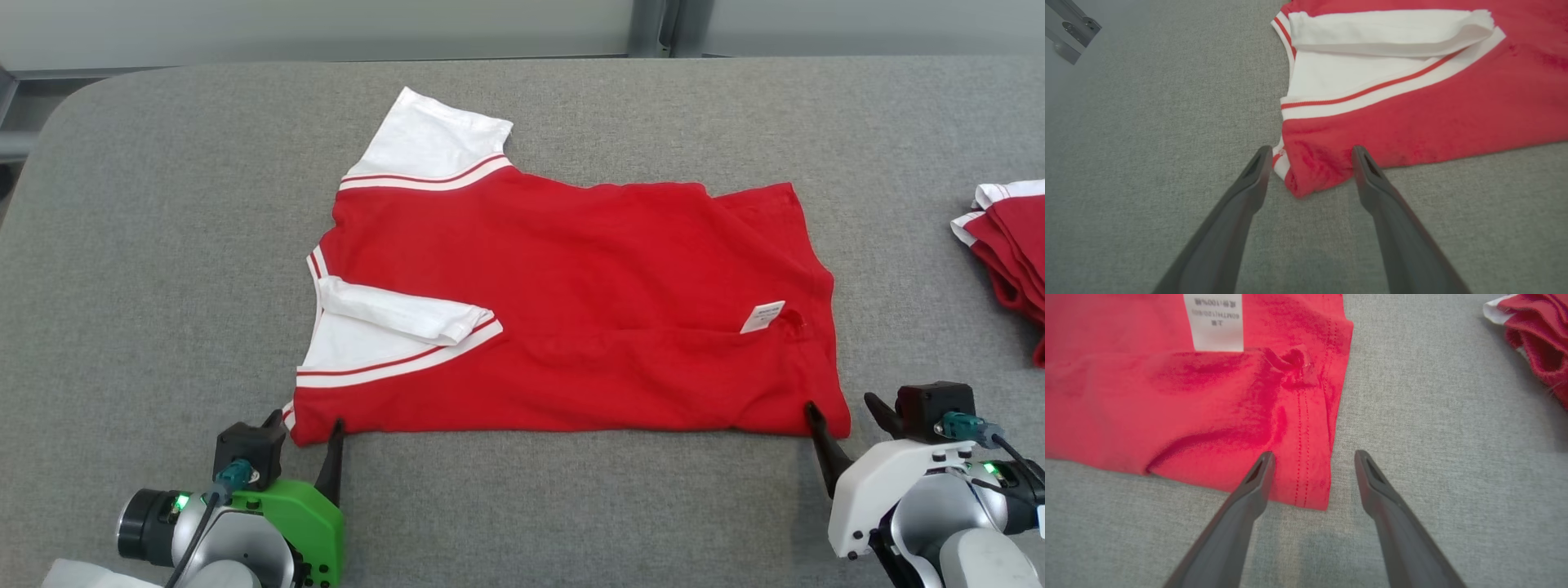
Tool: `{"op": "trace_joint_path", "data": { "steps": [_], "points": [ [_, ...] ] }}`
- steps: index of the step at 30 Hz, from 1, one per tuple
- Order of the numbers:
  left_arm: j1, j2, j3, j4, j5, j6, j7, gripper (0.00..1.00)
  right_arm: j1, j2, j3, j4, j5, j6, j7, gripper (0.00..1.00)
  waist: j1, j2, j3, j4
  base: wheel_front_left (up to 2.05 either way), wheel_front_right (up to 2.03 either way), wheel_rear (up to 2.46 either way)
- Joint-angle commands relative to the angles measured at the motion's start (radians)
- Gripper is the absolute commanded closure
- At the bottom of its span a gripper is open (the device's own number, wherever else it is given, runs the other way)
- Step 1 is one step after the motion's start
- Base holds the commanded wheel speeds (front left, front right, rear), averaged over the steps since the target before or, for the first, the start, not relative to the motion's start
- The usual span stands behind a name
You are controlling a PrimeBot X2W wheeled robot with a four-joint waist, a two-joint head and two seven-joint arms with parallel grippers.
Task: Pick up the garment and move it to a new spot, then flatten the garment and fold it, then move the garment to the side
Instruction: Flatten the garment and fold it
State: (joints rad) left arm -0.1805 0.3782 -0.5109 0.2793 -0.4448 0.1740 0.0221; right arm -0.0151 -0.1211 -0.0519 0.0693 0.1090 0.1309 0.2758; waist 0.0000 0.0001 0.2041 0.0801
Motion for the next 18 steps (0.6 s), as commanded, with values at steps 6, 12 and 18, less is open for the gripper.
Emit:
{"op": "trace_joint_path", "data": {
  "steps": [6, 12, 18],
  "points": [
    [-0.030, 0.012, -0.011, 0.009, 0.006, -0.008, 0.029, 0.00, -0.027, -0.007, 0.023, 0.008, 0.012, -0.001, 0.044, 0.00, 0.0000, -0.0001, -0.001, 0.001, 0.00, 0.00, 0.00],
    [-0.040, 0.016, -0.025, 0.015, -0.009, -0.020, 0.072, 0.51, -0.027, -0.006, 0.030, 0.010, 0.019, -0.001, 0.072, 0.00, 0.0000, -0.0001, 0.003, -0.003, 0.00, 0.00, 0.00],
    [-0.040, 0.018, -0.029, 0.031, -0.027, -0.029, 0.094, 1.00, -0.041, 0.005, 0.033, 0.019, 0.024, -0.001, 0.101, 0.00, 0.0000, -0.0001, 0.015, -0.015, 0.00, 0.00, 0.00]
  ]
}}
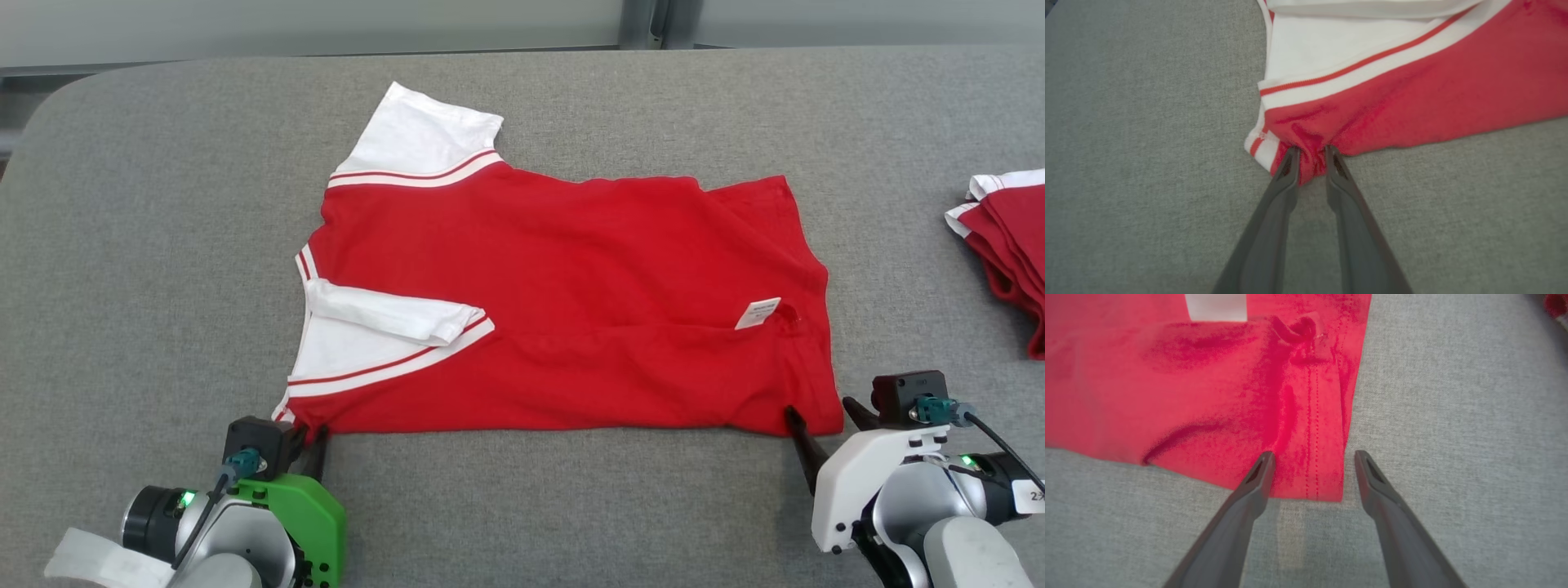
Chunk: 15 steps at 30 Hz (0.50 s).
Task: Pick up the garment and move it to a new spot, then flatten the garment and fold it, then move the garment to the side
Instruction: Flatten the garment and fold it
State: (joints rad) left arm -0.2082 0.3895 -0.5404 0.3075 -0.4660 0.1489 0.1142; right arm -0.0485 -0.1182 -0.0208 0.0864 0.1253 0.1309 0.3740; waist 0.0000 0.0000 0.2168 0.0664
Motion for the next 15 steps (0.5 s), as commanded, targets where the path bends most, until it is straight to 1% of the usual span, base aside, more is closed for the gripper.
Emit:
{"op": "trace_joint_path", "data": {
  "steps": [1, 3, 4, 5, 6, 8, 9, 11, 12, 13, 14, 15],
  "points": [
    [-0.013, 0.007, 0.000, 0.004, -0.007, -0.004, 0.000, 1.00, -0.010, 0.003, 0.007, 0.001, 0.009, -0.001, 0.006, 0.01, 0.0000, 0.0000, 0.004, -0.002, 0.00, 0.00, 0.00],
    [-0.016, 0.007, 0.000, 0.009, -0.009, -0.006, -0.005, 1.00, -0.017, 0.004, 0.009, -0.003, 0.017, -0.001, 0.009, 0.26, 0.0000, 0.0000, 0.008, -0.003, 0.00, 0.00, 0.00],
    [-0.018, 0.007, 0.000, 0.010, -0.010, -0.006, -0.007, 1.00, -0.020, 0.004, 0.011, -0.004, 0.017, -0.001, 0.010, 0.45, 0.0000, 0.0000, 0.010, -0.003, 0.00, 0.00, 0.00],
    [-0.019, 0.006, 0.000, 0.013, -0.010, -0.006, -0.008, 1.00, -0.020, 0.004, 0.014, -0.002, 0.019, -0.001, 0.011, 0.58, 0.0000, 0.0000, 0.011, -0.003, 0.00, 0.00, 0.00],
    [-0.021, 0.006, -0.001, 0.015, -0.009, -0.006, -0.007, 1.00, -0.020, 0.004, 0.016, 0.000, 0.021, -0.001, 0.012, 0.64, 0.0000, 0.0000, 0.012, -0.003, 0.00, 0.00, 0.00],
    [-0.025, 0.004, -0.002, 0.018, -0.011, -0.006, -0.008, 1.00, -0.018, 0.002, 0.016, 0.003, 0.022, -0.001, 0.015, 0.65, 0.0000, 0.0000, 0.013, -0.002, 0.00, 0.00, 0.00],
    [-0.025, 0.003, -0.002, 0.019, -0.012, -0.007, -0.009, 1.00, -0.018, 0.001, 0.016, 0.003, 0.021, -0.001, 0.014, 0.65, 0.0000, 0.0000, 0.013, -0.001, 0.00, 0.00, 0.00],
    [-0.027, 0.005, -0.003, 0.021, -0.013, -0.007, -0.010, 1.00, -0.018, -0.001, 0.015, 0.003, 0.018, -0.001, 0.010, 0.84, 0.0000, 0.0000, 0.014, -0.001, 0.00, 0.00, 0.00],
    [-0.027, 0.004, -0.003, 0.023, -0.014, -0.006, -0.012, 1.00, -0.018, -0.002, 0.015, 0.002, 0.016, -0.001, 0.008, 0.88, 0.0000, 0.0000, 0.014, -0.001, 0.00, 0.00, 0.00],
    [-0.027, 0.004, -0.003, 0.023, -0.014, -0.006, -0.012, 1.00, -0.018, -0.002, 0.015, 0.002, 0.016, -0.001, 0.008, 0.88, 0.0000, 0.0000, 0.014, -0.001, 0.00, 0.00, 0.00],
    [-0.027, 0.004, -0.003, 0.026, -0.017, -0.005, -0.015, 1.00, -0.012, -0.004, 0.015, 0.001, 0.016, -0.001, 0.006, 1.00, 0.0000, 0.0000, 0.012, -0.002, 0.00, 0.00, 0.00],
    [-0.027, 0.004, -0.003, 0.026, -0.017, -0.005, -0.015, 1.00, -0.012, -0.004, 0.015, 0.001, 0.016, -0.001, 0.006, 1.00, 0.0000, 0.0000, 0.012, -0.002, 0.00, 0.00, 0.00]
  ]
}}
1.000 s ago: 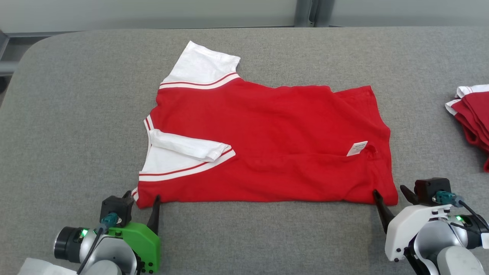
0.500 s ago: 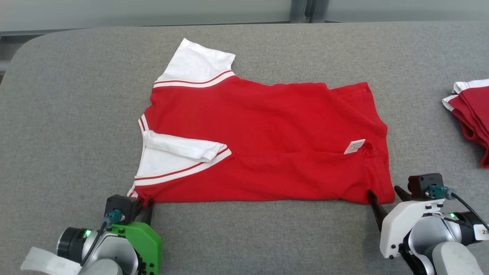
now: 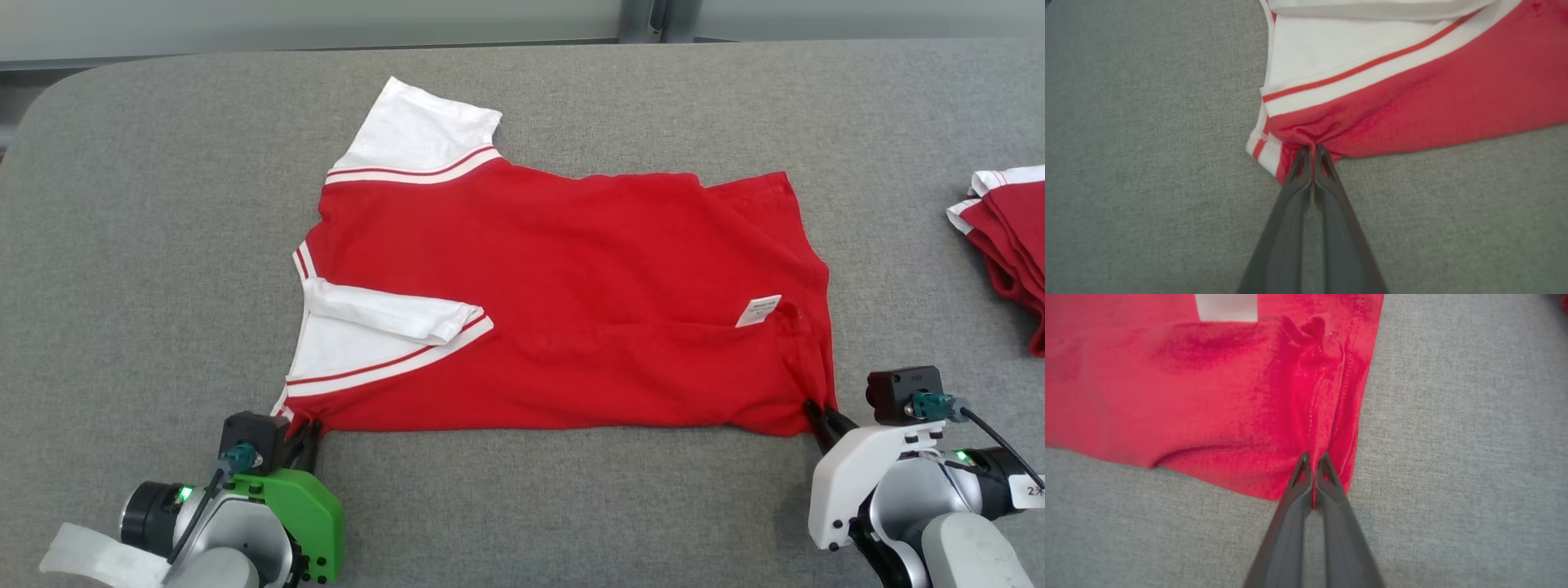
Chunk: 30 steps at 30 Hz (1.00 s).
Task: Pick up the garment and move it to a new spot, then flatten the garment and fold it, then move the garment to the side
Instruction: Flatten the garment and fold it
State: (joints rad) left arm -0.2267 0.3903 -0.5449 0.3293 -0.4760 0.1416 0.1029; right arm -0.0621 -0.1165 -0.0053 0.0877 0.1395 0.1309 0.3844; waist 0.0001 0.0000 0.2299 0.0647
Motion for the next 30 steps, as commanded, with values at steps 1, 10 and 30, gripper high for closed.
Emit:
{"op": "trace_joint_path", "data": {
  "steps": [1, 10, 30],
  "points": [
    [-0.008, 0.002, 0.001, 0.007, -0.008, 0.002, -0.006, 1.00, 0.007, -0.006, -0.001, -0.002, 0.003, -0.001, -0.004, 1.00, -0.0001, 0.0000, -0.002, 0.000, 0.00, 0.00, 0.00],
    [0.056, 0.013, 0.013, -0.022, -0.025, 0.032, -0.023, 1.00, 0.066, -0.024, -0.029, -0.032, 0.012, -0.001, -0.069, 1.00, -0.0001, 0.0000, -0.037, -0.006, 0.00, 0.00, 0.00],
    [0.309, 0.056, -0.006, -0.204, -0.069, 0.124, 0.042, 1.00, 0.247, -0.086, -0.050, -0.046, 0.071, -0.001, -0.071, 1.00, -0.0001, 0.0000, -0.132, -0.010, 0.00, 0.00, 0.00]
  ]
}}
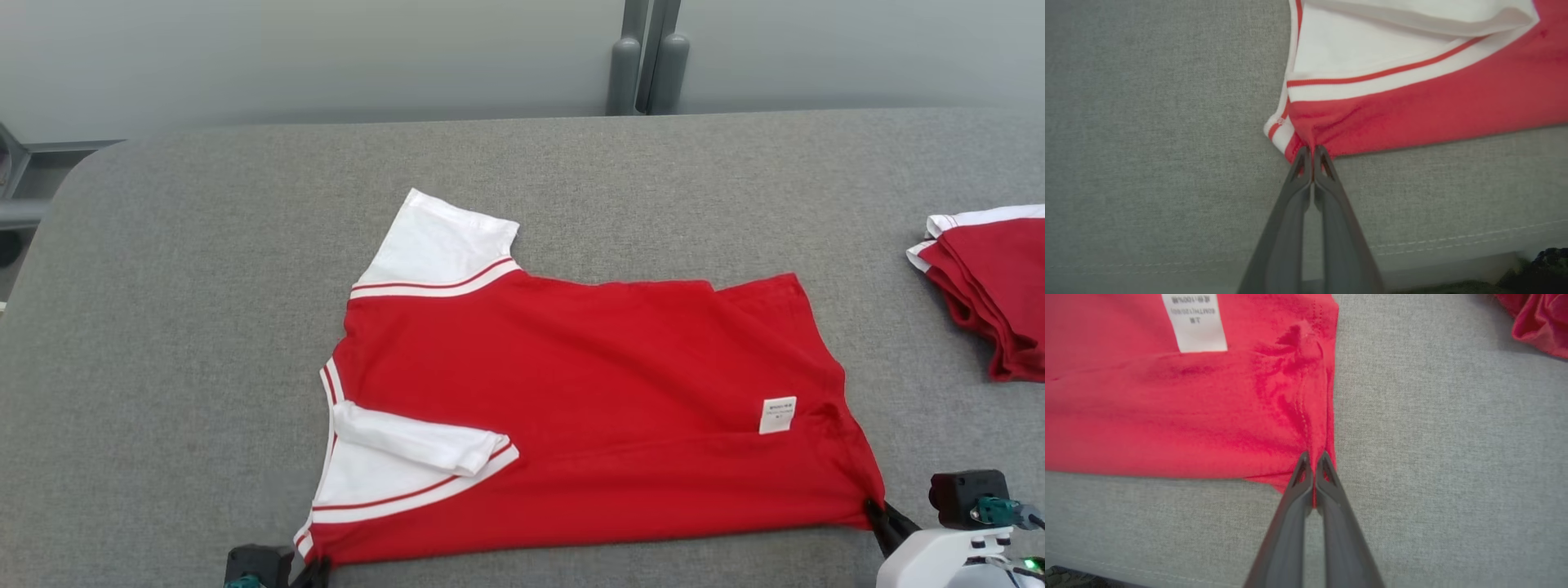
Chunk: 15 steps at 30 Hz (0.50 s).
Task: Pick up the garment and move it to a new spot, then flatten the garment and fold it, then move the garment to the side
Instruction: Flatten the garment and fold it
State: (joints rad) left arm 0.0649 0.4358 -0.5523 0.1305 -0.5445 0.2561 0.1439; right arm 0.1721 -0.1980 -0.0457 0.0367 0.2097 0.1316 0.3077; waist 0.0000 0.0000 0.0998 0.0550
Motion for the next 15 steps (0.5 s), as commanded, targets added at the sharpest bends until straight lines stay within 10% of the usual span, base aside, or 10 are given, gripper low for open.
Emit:
{"op": "trace_joint_path", "data": {
  "steps": [1, 9, 14, 15],
  "points": [
    [0.027, 0.012, 0.000, -0.014, 0.000, 0.014, 0.004, 1.00, 0.017, -0.001, -0.014, 0.005, -0.007, -0.002, 0.015, 1.00, 0.0000, 0.0000, -0.004, 0.001, 0.00, 0.00, 0.00],
    [0.063, 0.022, -0.008, -0.044, -0.007, 0.021, 0.011, 1.00, 0.036, 0.016, -0.013, -0.007, -0.008, -0.002, 0.053, 1.00, 0.0000, 0.0000, -0.015, 0.008, 0.00, 0.00, 0.00],
    [0.058, 0.023, -0.011, -0.033, -0.004, 0.015, -0.003, 0.76, 0.055, 0.023, -0.012, -0.003, -0.001, -0.002, 0.065, 1.00, 0.0000, 0.0000, -0.026, 0.010, 0.00, 0.00, 0.00],
    [0.057, 0.022, -0.011, -0.028, -0.005, 0.012, -0.008, 0.42, 0.059, 0.026, -0.007, -0.002, 0.003, -0.002, 0.067, 0.87, 0.0000, 0.0000, -0.029, 0.009, 0.00, 0.00, 0.00]
  ]
}}
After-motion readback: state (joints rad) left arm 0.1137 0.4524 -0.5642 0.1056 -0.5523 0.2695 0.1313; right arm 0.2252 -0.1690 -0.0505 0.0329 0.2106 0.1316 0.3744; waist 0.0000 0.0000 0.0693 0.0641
